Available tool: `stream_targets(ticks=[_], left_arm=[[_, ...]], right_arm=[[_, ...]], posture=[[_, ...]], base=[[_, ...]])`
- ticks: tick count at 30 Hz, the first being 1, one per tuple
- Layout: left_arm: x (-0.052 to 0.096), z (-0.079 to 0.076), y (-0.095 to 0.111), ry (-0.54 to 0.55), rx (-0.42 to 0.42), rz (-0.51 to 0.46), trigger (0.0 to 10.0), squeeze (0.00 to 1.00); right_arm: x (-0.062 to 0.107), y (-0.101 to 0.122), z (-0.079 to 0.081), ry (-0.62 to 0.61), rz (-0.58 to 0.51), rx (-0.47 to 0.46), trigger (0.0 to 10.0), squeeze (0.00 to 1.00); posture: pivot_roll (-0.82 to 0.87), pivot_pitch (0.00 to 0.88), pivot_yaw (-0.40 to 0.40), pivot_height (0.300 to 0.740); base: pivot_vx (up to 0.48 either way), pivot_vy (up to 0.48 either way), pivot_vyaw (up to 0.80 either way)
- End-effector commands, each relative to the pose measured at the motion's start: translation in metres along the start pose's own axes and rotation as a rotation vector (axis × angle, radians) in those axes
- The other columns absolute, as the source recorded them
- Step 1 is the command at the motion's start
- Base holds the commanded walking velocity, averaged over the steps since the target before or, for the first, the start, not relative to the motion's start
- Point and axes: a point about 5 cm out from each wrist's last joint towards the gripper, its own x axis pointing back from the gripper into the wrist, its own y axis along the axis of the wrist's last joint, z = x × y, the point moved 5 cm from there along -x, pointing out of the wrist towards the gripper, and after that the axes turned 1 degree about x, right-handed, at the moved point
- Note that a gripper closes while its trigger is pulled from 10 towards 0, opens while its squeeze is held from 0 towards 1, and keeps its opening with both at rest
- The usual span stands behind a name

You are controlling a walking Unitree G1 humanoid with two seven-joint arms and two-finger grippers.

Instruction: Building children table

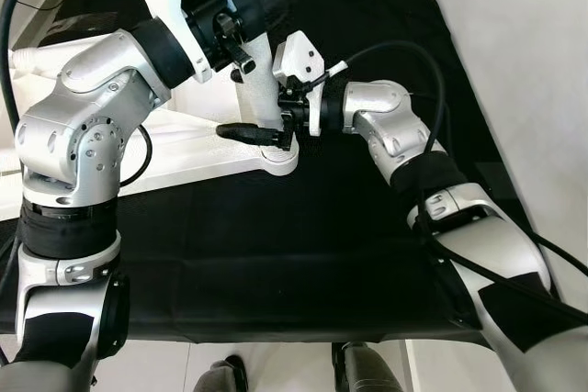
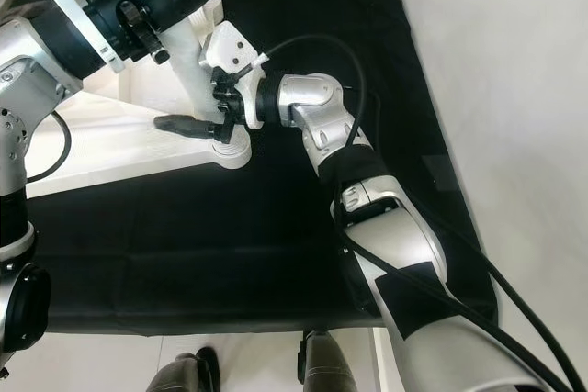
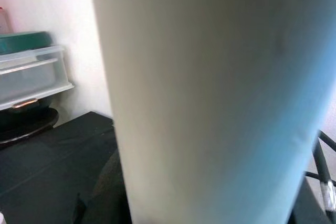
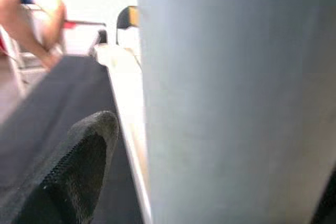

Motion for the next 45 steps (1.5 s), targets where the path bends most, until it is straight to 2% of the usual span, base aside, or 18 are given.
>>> stream_targets(ticks=[1,4,7,13,14,15,17,18,21,31,32,35,37,38,41,42,43,45], left_arm=[[-0.004,-0.015,-0.008,-0.060,0.050,0.010,0.0,0.00],[-0.004,-0.015,-0.008,-0.062,0.057,0.011,0.0,0.00],[-0.006,-0.015,-0.008,-0.064,0.061,0.009,0.0,0.00],[-0.007,-0.016,-0.008,-0.065,0.063,0.006,0.0,0.00],[-0.007,-0.016,-0.007,-0.065,0.064,0.005,0.0,0.00],[-0.008,-0.017,-0.007,-0.066,0.063,0.004,0.0,0.00],[-0.008,-0.017,-0.007,-0.067,0.063,0.003,0.0,0.00],[-0.008,-0.017,-0.006,-0.067,0.062,0.003,0.0,0.00],[-0.007,-0.017,-0.006,-0.068,0.061,0.004,0.0,0.00],[-0.006,-0.014,-0.004,-0.060,0.042,-0.004,0.0,0.00],[-0.006,-0.009,-0.004,-0.033,0.044,-0.009,10.0,1.00],[-0.005,-0.002,-0.001,0.002,0.035,-0.019,10.0,1.00],[-0.001,0.010,0.003,0.075,0.010,-0.025,10.0,1.00],[-0.001,0.010,0.003,0.075,0.010,-0.025,10.0,1.00],[0.009,0.029,0.010,0.169,-0.022,-0.025,10.0,1.00],[0.009,0.029,0.010,0.169,-0.022,-0.025,10.0,1.00],[0.013,0.030,0.012,0.174,-0.025,-0.025,10.0,0.00],[0.019,0.031,0.012,0.177,-0.024,-0.023,10.0,0.00]], right_arm=[[-0.015,0.013,0.011,0.101,-0.042,0.004,10.0,0.00],[-0.012,0.022,0.016,0.192,-0.071,-0.005,10.0,0.00],[-0.015,0.031,0.013,0.200,-0.075,0.036,10.0,0.00],[-0.019,0.034,0.011,0.192,-0.072,0.064,10.0,0.00],[-0.021,0.036,0.012,0.200,-0.071,0.076,9.6,0.00],[-0.024,0.037,0.014,0.216,-0.069,0.092,3.5,0.00],[-0.025,0.037,0.016,0.228,-0.067,0.102,3.5,0.00],[-0.025,0.036,0.019,0.259,-0.058,0.116,0.0,0.00],[-0.024,0.034,0.025,0.319,-0.046,0.131,0.0,0.00],[-0.023,0.032,0.027,0.351,-0.013,0.157,0.0,0.00],[-0.023,0.031,0.025,0.330,-0.008,0.160,0.0,0.00],[-0.023,0.028,0.019,0.266,-0.003,0.155,0.0,0.00],[-0.022,0.022,0.006,0.134,0.004,0.090,0.0,0.00],[-0.022,0.022,0.006,0.134,0.004,0.090,0.0,0.00],[-0.012,0.003,-0.015,-0.071,0.055,-0.040,0.0,0.00],[-0.012,0.003,-0.015,-0.071,0.055,-0.040,0.0,0.00],[-0.005,-0.005,-0.018,-0.117,0.087,-0.057,0.0,0.00],[0.007,-0.022,-0.023,-0.191,0.151,-0.091,0.0,0.00]], posture=[[0.03,0.348,0.009,0.740],[0.03,0.349,0.009,0.740],[0.03,0.351,0.011,0.740],[0.03,0.350,0.012,0.740],[0.03,0.348,0.013,0.740],[0.03,0.348,0.013,0.740],[0.03,0.348,0.013,0.740],[0.03,0.347,0.012,0.740],[0.03,0.347,0.011,0.740],[0.03,0.341,0.008,0.740],[0.02,0.336,0.005,0.740],[0.02,0.332,0.002,0.740],[0.02,0.325,-0.002,0.740],[0.02,0.325,-0.002,0.740],[0.02,0.320,-0.004,0.740],[0.02,0.320,-0.004,0.740],[0.01,0.319,-0.004,0.740],[0.01,0.314,0.002,0.740]], base=[[0.000,0.000,0.00],[0.000,0.000,0.00],[0.000,0.000,0.00],[0.000,0.000,0.00],[0.000,0.000,0.00],[0.000,0.000,0.00],[0.000,0.000,0.00],[0.000,0.000,0.00],[0.000,0.000,0.00],[0.000,0.000,0.00],[0.000,0.000,0.00],[0.000,0.000,0.00],[0.000,0.000,0.00],[0.000,0.000,0.00],[0.000,0.000,0.00],[0.000,0.000,0.00],[0.000,0.000,0.00],[0.000,0.000,0.00]])
